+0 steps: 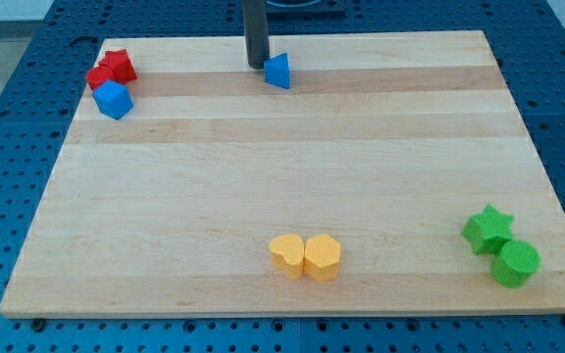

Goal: Slide the blue triangle a bit down

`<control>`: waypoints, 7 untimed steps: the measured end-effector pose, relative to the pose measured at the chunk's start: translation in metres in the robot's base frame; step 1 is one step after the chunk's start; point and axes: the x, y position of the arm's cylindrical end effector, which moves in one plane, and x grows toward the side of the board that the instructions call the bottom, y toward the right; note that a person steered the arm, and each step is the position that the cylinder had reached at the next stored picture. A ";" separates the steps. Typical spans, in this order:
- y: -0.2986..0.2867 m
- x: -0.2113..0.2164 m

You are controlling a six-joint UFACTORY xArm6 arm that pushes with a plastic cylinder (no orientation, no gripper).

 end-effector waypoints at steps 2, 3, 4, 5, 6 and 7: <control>-0.026 0.052; -0.039 0.083; -0.047 0.064; -0.044 0.025; 0.002 -0.005; 0.045 -0.001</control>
